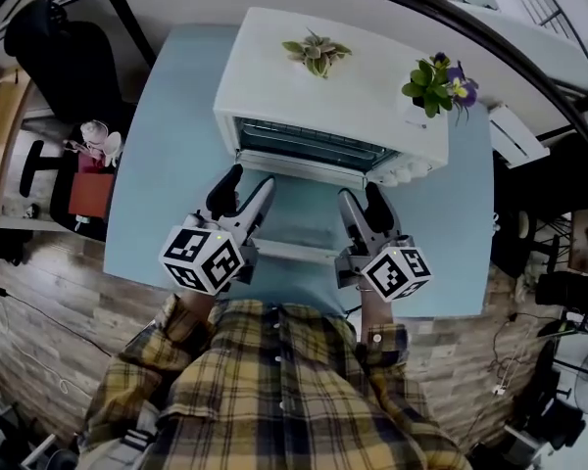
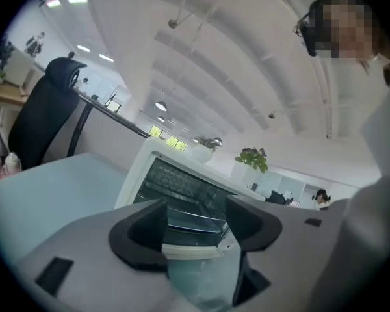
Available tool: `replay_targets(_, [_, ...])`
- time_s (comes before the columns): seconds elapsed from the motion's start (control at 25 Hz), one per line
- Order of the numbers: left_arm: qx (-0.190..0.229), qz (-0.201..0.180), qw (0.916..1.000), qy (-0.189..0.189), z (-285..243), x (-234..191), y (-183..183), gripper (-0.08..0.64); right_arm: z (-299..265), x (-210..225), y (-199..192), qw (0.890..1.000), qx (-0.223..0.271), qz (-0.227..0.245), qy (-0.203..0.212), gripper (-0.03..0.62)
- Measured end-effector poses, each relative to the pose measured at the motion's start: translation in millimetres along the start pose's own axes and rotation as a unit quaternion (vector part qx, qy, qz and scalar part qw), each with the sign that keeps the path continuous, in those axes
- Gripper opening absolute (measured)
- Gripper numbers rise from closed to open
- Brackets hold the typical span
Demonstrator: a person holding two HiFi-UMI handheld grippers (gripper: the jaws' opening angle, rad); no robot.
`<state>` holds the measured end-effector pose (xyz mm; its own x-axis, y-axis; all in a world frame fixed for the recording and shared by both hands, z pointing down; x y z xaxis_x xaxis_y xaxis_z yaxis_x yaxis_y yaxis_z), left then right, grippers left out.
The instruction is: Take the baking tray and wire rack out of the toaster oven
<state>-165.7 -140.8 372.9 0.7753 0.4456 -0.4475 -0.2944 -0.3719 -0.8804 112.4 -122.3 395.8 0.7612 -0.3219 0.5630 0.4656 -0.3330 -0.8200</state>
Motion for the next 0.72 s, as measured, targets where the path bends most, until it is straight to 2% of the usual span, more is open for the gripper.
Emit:
replay_targets(0.16, [0.012, 0.060, 0.9981, -0.007, -16, -13, -6, 0.248, -9, 4, -4, 0.999, 0.019, -0.024, -0.016, 0.254])
replay_targets(0.36, [0.015, 0.139, 0.9901, -0.012, -44, -32, -17, 0.229, -28, 16, -16, 0.997, 0.019, -0.078, -0.024, 0.242])
replay_targets(0.52, [0.019, 0.207, 0.9781, -0.012, -66, -51, -33, 0.229, -43, 27, -25, 0.993, 0.022, -0.111, -0.033, 0.230])
replay_targets(0.72, [0.032, 0.284, 0.9581, -0.019, -88, -65, -46, 0.229, -69, 43, -39, 0.977, 0.050, -0.207, -0.018, 0.215])
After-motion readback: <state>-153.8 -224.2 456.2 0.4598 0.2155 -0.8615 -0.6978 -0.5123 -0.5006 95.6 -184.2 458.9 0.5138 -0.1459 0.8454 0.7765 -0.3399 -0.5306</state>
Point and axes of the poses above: the fingertips, and each gripper's own axes: z backward along the fingers, x to its right, y out of its top, the point moved 9 cm from there along z, backward along the fingers, and after that the axes turned 3 degrees about -z, right-handed, at the moved point
